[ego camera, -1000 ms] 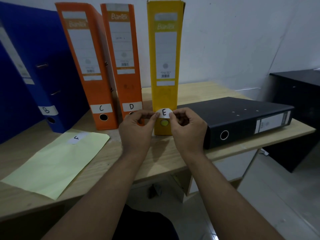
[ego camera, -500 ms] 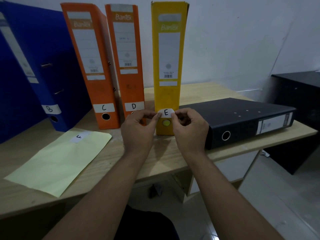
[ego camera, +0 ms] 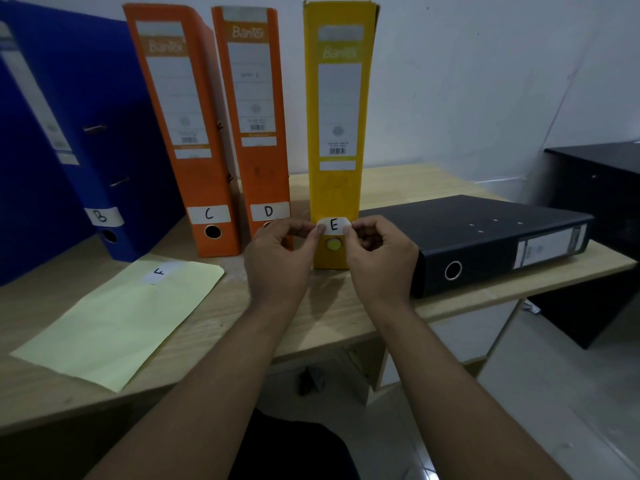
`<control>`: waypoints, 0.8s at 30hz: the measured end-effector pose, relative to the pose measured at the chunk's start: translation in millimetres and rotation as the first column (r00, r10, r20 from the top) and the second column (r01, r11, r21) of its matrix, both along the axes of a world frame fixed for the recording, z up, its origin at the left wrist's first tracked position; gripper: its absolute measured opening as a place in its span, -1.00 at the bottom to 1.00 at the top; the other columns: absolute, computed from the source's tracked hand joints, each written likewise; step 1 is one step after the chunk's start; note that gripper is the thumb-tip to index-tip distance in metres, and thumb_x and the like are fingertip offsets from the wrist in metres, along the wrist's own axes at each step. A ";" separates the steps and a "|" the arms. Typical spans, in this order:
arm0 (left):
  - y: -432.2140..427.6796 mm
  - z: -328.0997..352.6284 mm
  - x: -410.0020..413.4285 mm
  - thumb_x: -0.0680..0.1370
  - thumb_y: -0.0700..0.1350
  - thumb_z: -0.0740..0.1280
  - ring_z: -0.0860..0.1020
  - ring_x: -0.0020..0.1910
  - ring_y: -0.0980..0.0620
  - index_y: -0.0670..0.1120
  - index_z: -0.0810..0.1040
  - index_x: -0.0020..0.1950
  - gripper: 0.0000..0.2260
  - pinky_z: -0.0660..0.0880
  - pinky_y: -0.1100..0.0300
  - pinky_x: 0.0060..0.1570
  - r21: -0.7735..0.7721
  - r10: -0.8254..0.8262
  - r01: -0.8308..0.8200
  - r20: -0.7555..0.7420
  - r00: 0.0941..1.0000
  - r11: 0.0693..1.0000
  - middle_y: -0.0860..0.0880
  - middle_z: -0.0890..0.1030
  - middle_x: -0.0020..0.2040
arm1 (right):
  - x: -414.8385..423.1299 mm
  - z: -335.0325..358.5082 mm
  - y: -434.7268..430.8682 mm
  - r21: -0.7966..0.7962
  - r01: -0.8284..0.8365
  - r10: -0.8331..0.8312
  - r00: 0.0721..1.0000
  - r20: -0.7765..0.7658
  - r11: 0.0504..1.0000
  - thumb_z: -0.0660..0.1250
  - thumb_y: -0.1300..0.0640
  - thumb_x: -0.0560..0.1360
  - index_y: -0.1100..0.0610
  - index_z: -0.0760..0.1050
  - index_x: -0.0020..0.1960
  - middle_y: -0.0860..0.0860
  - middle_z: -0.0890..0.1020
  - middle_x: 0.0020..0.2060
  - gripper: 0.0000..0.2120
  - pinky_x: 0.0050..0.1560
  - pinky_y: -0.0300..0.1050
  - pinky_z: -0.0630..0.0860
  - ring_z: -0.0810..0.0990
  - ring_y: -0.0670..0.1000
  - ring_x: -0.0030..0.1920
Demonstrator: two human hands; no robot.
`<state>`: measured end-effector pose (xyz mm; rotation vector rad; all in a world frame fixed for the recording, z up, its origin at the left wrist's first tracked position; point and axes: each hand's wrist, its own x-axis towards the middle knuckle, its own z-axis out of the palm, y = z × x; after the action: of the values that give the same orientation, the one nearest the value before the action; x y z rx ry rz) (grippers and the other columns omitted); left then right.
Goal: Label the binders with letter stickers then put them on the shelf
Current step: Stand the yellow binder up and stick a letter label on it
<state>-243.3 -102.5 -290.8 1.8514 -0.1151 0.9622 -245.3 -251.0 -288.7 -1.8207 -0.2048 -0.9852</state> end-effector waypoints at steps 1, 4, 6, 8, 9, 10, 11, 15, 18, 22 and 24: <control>-0.1 0.1 0.0 0.54 0.09 0.56 0.63 -0.10 0.11 0.08 0.74 -0.05 -0.89 0.60 -0.04 -0.11 0.002 -0.002 0.002 -0.003 1.000 1.000 0.19 0.69 -0.16 | 0.1 0.1 0.1 -0.001 0.000 0.000 1.000 0.003 1.000 0.53 0.11 0.58 0.06 0.71 -0.04 -0.14 0.66 -0.27 -0.96 -0.22 -0.02 0.62 0.63 -0.06 -0.25; 0.0 -0.5 -0.3 0.53 0.10 0.55 0.63 -0.10 0.10 0.09 0.73 -0.05 -0.88 0.60 -0.06 -0.11 0.005 -0.001 0.001 -0.006 1.000 1.000 0.19 0.69 -0.15 | 0.4 0.2 0.2 0.001 0.003 -0.003 1.000 0.013 1.000 0.54 0.12 0.57 0.07 0.71 -0.05 -0.14 0.66 -0.28 -0.96 -0.23 0.00 0.62 0.62 -0.05 -0.26; 0.1 -0.9 -0.1 0.53 0.10 0.55 0.63 -0.10 0.09 0.09 0.73 -0.06 -0.89 0.60 -0.07 -0.11 -0.001 0.001 -0.001 0.002 1.000 1.000 0.18 0.69 -0.16 | 0.4 0.1 0.0 -0.001 0.002 -0.002 1.000 0.015 1.000 0.54 0.12 0.57 0.07 0.71 -0.04 -0.14 0.66 -0.28 -0.96 -0.22 0.00 0.62 0.63 -0.05 -0.26; 0.0 -0.6 -0.2 0.53 0.09 0.56 0.63 -0.10 0.09 0.08 0.73 -0.06 -0.88 0.60 -0.07 -0.11 -0.006 0.003 -0.003 -0.002 1.000 1.000 0.18 0.69 -0.16 | 0.5 -0.3 -0.1 0.001 -0.003 0.003 1.000 0.017 1.000 0.54 0.12 0.57 0.07 0.72 -0.04 -0.14 0.67 -0.27 -0.97 -0.22 0.01 0.63 0.63 -0.05 -0.25; -0.2 -0.4 -0.2 0.53 0.10 0.55 0.63 -0.10 0.09 0.09 0.73 -0.06 -0.88 0.60 -0.07 -0.11 -0.004 0.004 -0.004 -0.008 1.000 1.000 0.18 0.68 -0.16 | 0.7 -0.5 -0.2 0.003 -0.005 0.004 1.000 0.018 1.000 0.54 0.12 0.57 0.07 0.72 -0.04 -0.14 0.67 -0.27 -0.97 -0.21 0.01 0.63 0.64 -0.05 -0.25; -0.6 -0.2 -0.5 0.53 0.10 0.55 0.63 -0.10 0.08 0.09 0.72 -0.06 -0.88 0.60 -0.08 -0.10 -0.002 0.003 -0.003 -0.014 1.000 1.000 0.18 0.68 -0.16 | 0.8 -0.8 -0.5 0.004 -0.005 0.004 1.000 0.019 1.000 0.54 0.12 0.57 0.07 0.72 -0.04 -0.14 0.67 -0.26 -0.97 -0.21 0.02 0.63 0.64 -0.05 -0.25; -0.7 0.3 -0.8 0.53 0.11 0.55 0.63 -0.09 0.08 0.10 0.72 -0.06 -0.88 0.61 -0.07 -0.09 -0.001 0.004 -0.004 -0.019 1.000 1.000 0.18 0.68 -0.16 | 0.8 -0.8 -0.7 0.005 -0.004 0.004 1.000 0.020 1.000 0.54 0.12 0.57 0.07 0.72 -0.03 -0.14 0.68 -0.26 -0.97 -0.21 0.02 0.63 0.64 -0.06 -0.24; -1.8 2.1 -2.0 0.54 0.07 0.56 0.63 -0.03 0.14 0.10 0.70 -0.05 -0.91 0.62 0.05 -0.02 0.004 0.005 -0.005 -0.008 1.000 1.000 0.18 0.68 -0.10 | 1.6 -1.2 -1.0 0.012 0.001 -0.002 1.000 0.023 1.000 0.54 0.12 0.56 0.06 0.72 -0.04 -0.14 0.67 -0.26 -0.98 -0.21 0.02 0.63 0.64 -0.05 -0.25; -3.5 2.6 -2.8 0.54 -0.01 0.58 0.68 -0.06 0.17 0.04 0.73 -0.02 -0.92 0.66 0.14 -0.02 -0.076 -0.065 0.062 -0.036 0.997 0.995 0.15 0.72 -0.11 | 2.1 -1.1 -0.9 -0.005 0.017 -0.017 0.999 0.030 1.000 0.54 0.12 0.56 0.06 0.71 -0.04 -0.11 0.67 -0.24 -0.97 -0.21 -0.03 0.61 0.63 -0.06 -0.23; -4.4 3.0 -3.3 0.53 -0.08 0.59 0.70 -0.07 0.17 -0.03 0.76 0.00 -0.91 0.67 0.21 0.00 -0.129 -0.109 0.102 -0.043 0.993 0.986 0.12 0.74 -0.12 | 2.9 -0.3 -1.2 -0.023 0.051 -0.050 0.997 0.055 0.998 0.56 0.15 0.55 0.07 0.69 -0.05 -0.06 0.63 -0.16 -0.94 -0.18 -0.20 0.56 0.59 -0.11 -0.19; -3.7 3.5 -3.4 0.53 -0.10 0.59 0.71 -0.08 0.17 -0.05 0.76 0.00 -0.91 0.67 0.22 0.00 -0.155 -0.123 0.115 -0.042 0.992 0.981 0.10 0.74 -0.13 | 2.6 0.4 -0.8 -0.030 0.044 -0.042 0.998 0.050 0.999 0.56 0.16 0.55 0.08 0.68 -0.04 -0.05 0.62 -0.13 -0.94 -0.16 -0.26 0.55 0.59 -0.11 -0.18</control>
<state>-246.7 -106.2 -287.3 1.7077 -0.1164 0.8175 -242.7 -251.8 -288.3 -1.8364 -0.2133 -1.0634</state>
